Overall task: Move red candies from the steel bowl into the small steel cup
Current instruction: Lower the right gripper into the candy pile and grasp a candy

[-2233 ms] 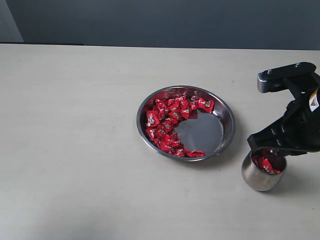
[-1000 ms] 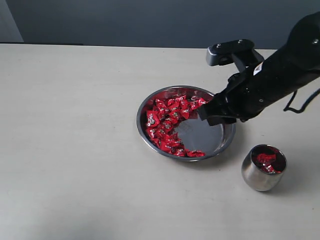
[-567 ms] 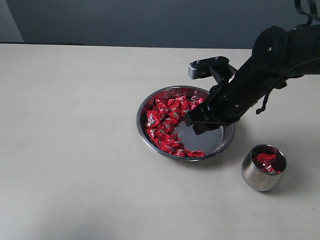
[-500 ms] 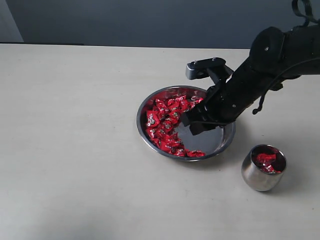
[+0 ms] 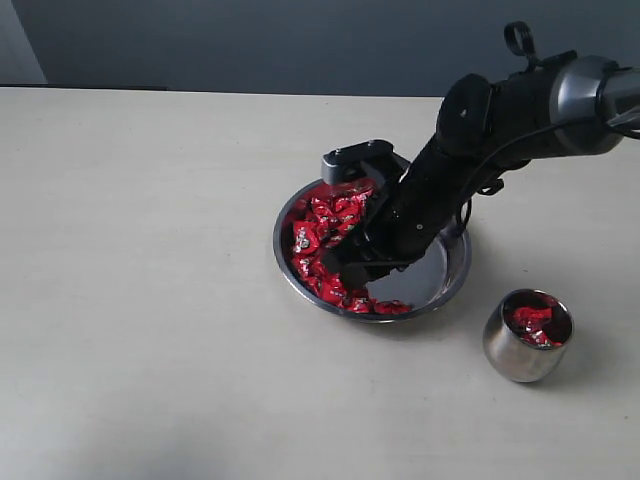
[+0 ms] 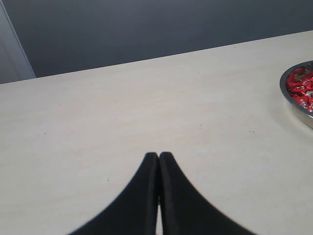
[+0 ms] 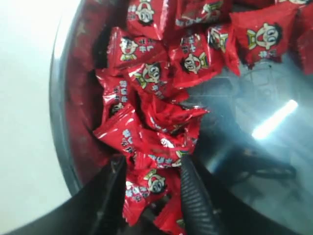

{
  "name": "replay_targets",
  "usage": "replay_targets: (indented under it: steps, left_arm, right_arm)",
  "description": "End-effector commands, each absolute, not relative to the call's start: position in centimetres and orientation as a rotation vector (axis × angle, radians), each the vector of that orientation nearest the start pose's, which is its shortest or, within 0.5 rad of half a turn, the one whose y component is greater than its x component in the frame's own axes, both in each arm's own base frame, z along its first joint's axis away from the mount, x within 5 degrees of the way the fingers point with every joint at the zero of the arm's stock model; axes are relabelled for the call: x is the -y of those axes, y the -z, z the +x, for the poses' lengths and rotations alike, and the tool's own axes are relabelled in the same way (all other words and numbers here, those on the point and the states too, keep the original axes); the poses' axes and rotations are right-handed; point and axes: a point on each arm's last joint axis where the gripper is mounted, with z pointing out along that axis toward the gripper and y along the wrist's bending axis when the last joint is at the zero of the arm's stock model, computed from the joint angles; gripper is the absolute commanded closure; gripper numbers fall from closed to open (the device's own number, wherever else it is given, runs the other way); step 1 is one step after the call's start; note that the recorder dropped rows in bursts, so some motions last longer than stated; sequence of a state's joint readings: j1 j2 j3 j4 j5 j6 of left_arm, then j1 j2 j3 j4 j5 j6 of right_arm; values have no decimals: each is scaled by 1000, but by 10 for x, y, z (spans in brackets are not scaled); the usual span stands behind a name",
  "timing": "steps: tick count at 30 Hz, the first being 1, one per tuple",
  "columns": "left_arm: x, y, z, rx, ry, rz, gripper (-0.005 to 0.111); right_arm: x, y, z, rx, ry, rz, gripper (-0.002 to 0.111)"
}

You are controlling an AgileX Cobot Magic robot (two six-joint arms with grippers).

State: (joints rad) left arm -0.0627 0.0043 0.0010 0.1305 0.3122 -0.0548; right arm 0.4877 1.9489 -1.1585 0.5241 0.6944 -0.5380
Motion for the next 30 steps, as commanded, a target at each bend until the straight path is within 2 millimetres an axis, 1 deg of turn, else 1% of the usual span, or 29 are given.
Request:
replay_targets:
  steps: [1,7,14,15,17,19,21,22,27,30]
  left_arm:
    - [0,-186,54,-1785,-32,93,106]
    - [0,-186,54,-1785,-32,93,106]
    - [0,-186,54,-1785,-32,93,106]
    - [0,-186,54,-1785,-32,93,106]
    - [0,-186,54,-1785,-32,93,106]
    - [0,-186,54,-1785,-32,93,106]
    - [0,-186,54,-1785,-32,93,106]
    - [0,-186,54,-1785,-32,93,106]
    - [0,-186,54,-1785,-32,93,106]
    - [0,-186,54,-1785,-32,93,106]
  right_arm:
    - [-197,-134,312,-2770,-501,-982,71]
    - [-198,-125,315,-2779,-493,-976,71]
    - [-198,-124,316,-2777,-491,-973,71]
    - [-198,-124,316,-2777,-489,-975,73]
    - [-198,-124,315,-2778,-490,-976,81]
    - [-198,-124,316,-2776,-489,-975,95]
    - [-198,-124,316,-2776,-485,-980,107]
    - [-198,-124,316,-2775,-482,-983,109]
    - [-198,-127,316,-2768,-483,-982,109]
    - [-198,-138,316,-2731,-478,-977,109]
